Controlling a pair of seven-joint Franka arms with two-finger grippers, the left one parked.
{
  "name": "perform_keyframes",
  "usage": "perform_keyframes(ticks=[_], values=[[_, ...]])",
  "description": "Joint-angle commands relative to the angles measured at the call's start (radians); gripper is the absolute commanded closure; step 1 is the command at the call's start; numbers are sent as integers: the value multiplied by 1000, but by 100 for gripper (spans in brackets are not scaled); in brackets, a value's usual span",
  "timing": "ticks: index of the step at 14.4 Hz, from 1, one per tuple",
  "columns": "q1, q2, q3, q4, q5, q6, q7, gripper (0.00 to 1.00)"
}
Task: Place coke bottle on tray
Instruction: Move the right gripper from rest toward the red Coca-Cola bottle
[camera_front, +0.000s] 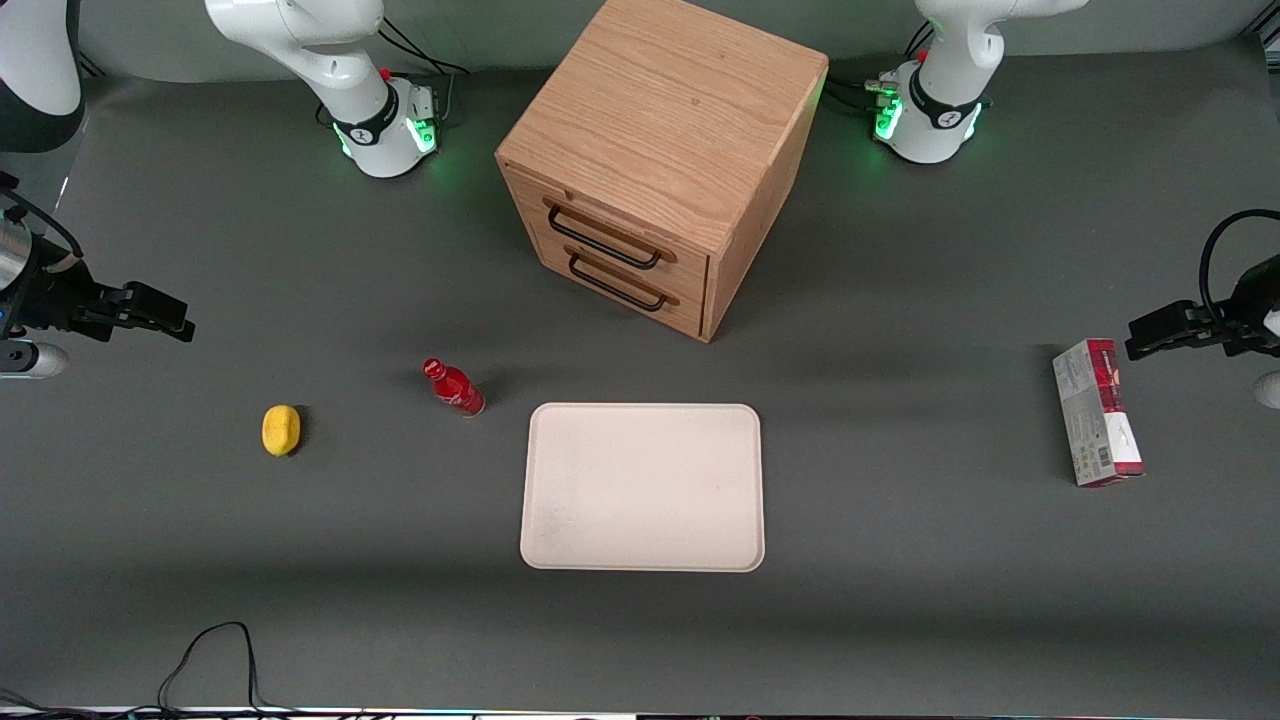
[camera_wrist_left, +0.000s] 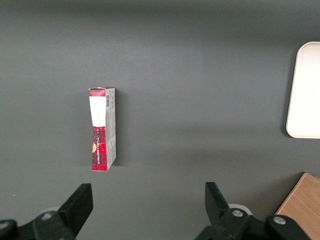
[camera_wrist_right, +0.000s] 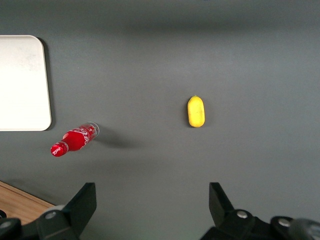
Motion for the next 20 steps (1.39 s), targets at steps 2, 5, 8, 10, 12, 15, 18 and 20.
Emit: perform_keyframes(ticks=[2,5,8,10,12,15,18,20], values=[[15,-11,-14,3,7,-16,6,0],[33,-3,8,11,16,-16,17,0],[150,-1,12,0,33,-10,133,0],[245,-9,11,-27,52,4,222,0],[305,-21,11,-68,52,41,267,0],[330,-108,9,-202,50,119,281,0],[329,-136,8,-273,50,164,279,0],[330,-126,8,-317,50,215,279,0]])
